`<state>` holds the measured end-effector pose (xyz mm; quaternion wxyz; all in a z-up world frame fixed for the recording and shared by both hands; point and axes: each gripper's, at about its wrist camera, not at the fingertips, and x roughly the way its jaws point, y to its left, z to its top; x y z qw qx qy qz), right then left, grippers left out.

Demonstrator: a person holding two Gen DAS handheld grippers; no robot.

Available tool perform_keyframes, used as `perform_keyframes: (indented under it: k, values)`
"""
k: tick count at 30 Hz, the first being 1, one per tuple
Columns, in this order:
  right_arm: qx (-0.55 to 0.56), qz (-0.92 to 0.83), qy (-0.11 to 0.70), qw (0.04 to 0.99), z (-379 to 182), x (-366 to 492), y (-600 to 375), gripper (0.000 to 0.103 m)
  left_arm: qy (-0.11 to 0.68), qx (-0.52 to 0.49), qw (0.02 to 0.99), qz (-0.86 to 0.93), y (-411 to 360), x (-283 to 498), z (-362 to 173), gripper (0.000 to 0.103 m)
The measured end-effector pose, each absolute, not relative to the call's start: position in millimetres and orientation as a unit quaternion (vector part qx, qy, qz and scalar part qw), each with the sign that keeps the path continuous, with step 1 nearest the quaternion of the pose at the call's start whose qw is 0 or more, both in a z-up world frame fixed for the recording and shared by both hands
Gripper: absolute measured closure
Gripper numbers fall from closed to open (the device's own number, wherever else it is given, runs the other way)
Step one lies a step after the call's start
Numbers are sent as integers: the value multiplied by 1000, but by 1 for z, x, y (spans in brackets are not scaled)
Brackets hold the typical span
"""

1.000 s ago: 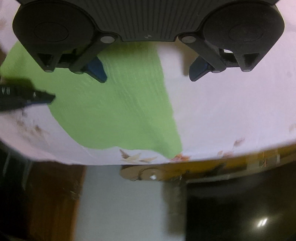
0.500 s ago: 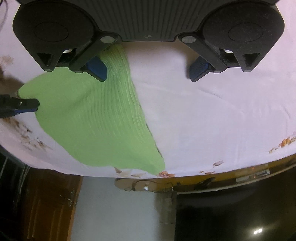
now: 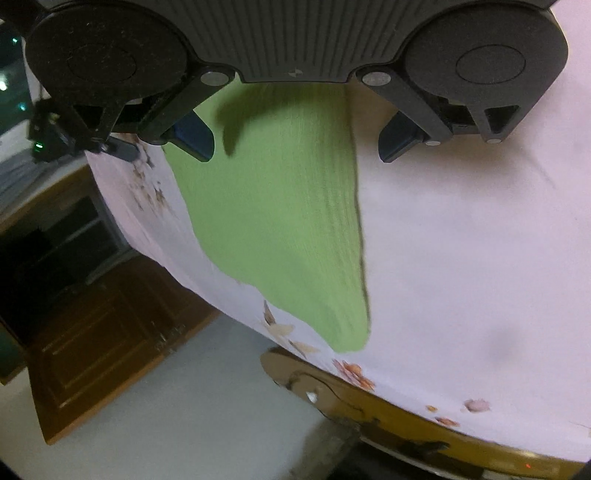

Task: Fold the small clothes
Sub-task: 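Roll both tools and close them on the green sweater's end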

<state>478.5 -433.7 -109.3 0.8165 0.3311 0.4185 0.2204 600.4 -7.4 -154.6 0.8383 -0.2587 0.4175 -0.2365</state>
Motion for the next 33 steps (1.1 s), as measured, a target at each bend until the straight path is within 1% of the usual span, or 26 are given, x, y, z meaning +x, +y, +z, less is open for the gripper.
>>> perform_keyframes:
  k: [1, 2, 5, 6, 11, 16, 19, 21, 22, 24, 25, 26, 27, 29, 33]
  values:
    - [345, 223, 421, 809, -115, 482, -435, 10, 421, -260, 835, -242, -9, 604, -156, 18]
    - [356, 227, 418, 804, -119, 485, -436, 12, 426, -256, 833, -244, -12, 607, -159, 25]
    - [357, 238, 419, 800, -124, 492, -434, 30, 422, -257, 832, -252, -14, 611, -163, 25]
    - [358, 242, 423, 797, -127, 494, -434, 31, 422, -265, 829, -255, -13, 616, -165, 25]
    - [359, 258, 423, 791, -129, 501, -435, 29, 422, -289, 813, -278, -14, 624, -169, 25]
    - [333, 280, 424, 794, -122, 507, -425, 21, 434, -279, 804, -297, -16, 634, -167, 25]
    - [316, 292, 422, 798, -119, 511, -415, 23, 433, -292, 797, -303, -14, 638, -169, 25]
    - [302, 300, 421, 801, -117, 515, -406, 28, 432, -295, 796, -305, -15, 641, -169, 25]
    - [298, 306, 423, 799, -117, 517, -401, 29, 430, -295, 796, -306, -16, 640, -169, 25]
    - [289, 314, 425, 799, -117, 520, -392, 29, 428, -286, 801, -305, -17, 638, -168, 30]
    - [286, 316, 425, 799, -116, 520, -389, 29, 428, -280, 805, -302, -17, 637, -167, 38]
    - [286, 317, 425, 798, -115, 520, -389, 31, 429, -276, 807, -296, -17, 637, -168, 50]
    - [287, 318, 425, 797, -115, 519, -389, 45, 431, -277, 807, -293, -14, 637, -169, 54]
    - [297, 319, 431, 790, -119, 518, -392, 67, 428, -284, 805, -295, -11, 637, -172, 57]
    - [327, 311, 430, 782, -126, 511, -397, 69, 415, -264, 820, -291, -17, 634, -169, 61]
